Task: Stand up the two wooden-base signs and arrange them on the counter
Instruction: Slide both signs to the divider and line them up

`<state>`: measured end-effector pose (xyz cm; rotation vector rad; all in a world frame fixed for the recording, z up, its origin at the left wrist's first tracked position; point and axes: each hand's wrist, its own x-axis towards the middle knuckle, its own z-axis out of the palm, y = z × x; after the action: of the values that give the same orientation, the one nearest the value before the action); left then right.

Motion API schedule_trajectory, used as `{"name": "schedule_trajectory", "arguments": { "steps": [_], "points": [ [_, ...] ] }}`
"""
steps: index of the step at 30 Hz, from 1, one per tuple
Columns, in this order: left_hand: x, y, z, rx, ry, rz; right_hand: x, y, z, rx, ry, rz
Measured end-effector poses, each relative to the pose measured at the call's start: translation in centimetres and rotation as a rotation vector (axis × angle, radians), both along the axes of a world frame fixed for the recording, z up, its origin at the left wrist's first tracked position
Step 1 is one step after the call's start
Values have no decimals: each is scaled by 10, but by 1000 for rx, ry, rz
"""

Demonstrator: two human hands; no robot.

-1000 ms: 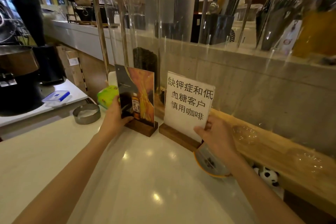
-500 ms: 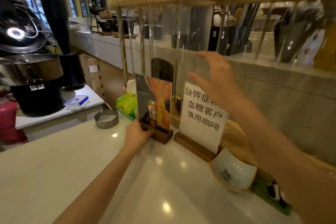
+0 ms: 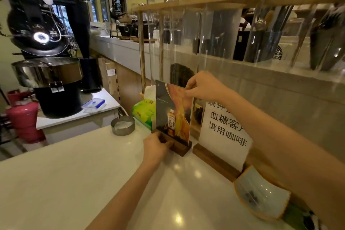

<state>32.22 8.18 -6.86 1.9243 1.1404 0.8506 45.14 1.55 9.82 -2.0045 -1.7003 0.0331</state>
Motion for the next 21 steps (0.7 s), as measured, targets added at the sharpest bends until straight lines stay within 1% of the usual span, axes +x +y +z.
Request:
{"name": "schedule_trajectory", "arguments": {
  "steps": [5, 8, 12, 21],
  "points": [
    [2, 6, 5, -67, -16, -27, -1, 0, 2, 20, 96, -3],
    [7, 6, 4, -102, -17, -37, 2, 0, 1, 24, 113, -21],
    [17, 5, 4, -54, -2, -58, 6, -1, 2, 13, 115, -57],
    [34, 8, 1, -46, -18, -110, 12, 1, 1, 19, 170, -136]
  ]
}}
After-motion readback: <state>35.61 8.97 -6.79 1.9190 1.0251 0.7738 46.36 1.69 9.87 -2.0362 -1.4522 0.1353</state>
